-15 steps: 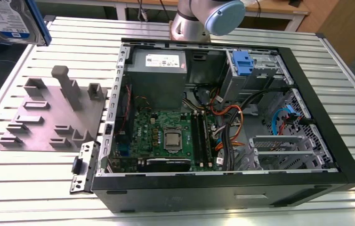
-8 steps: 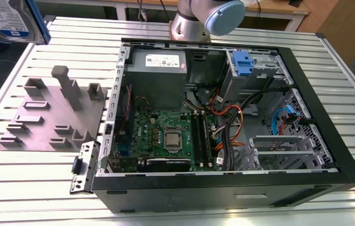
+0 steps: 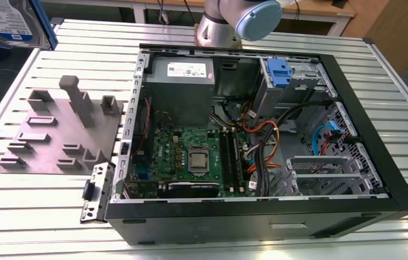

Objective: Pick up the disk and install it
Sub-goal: 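Pick up the disk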

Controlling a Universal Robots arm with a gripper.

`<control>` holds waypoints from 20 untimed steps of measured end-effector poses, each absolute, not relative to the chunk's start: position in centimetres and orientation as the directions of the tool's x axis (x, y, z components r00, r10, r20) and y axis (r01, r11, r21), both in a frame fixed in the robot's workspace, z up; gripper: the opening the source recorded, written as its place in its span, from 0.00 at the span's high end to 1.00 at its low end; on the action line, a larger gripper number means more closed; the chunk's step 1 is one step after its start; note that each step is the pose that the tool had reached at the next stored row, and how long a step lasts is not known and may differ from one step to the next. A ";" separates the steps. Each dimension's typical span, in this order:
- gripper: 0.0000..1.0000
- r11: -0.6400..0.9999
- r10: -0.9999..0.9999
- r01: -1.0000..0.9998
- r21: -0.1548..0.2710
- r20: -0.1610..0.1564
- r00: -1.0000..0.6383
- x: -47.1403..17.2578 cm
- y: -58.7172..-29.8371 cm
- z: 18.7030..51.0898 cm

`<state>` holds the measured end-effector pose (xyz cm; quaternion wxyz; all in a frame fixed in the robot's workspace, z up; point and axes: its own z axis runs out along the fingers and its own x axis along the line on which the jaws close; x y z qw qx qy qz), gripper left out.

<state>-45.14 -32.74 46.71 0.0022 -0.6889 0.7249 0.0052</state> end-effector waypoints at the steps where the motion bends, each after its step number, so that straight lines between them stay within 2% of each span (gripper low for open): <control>1: 0.64 0.051 -0.999 -0.999 0.004 -0.010 -0.051 -45.1 -32.7 46.7; 20: 0.64 0.051 -0.999 -0.999 0.005 -0.010 -0.051 -44.9 -32.7 46.7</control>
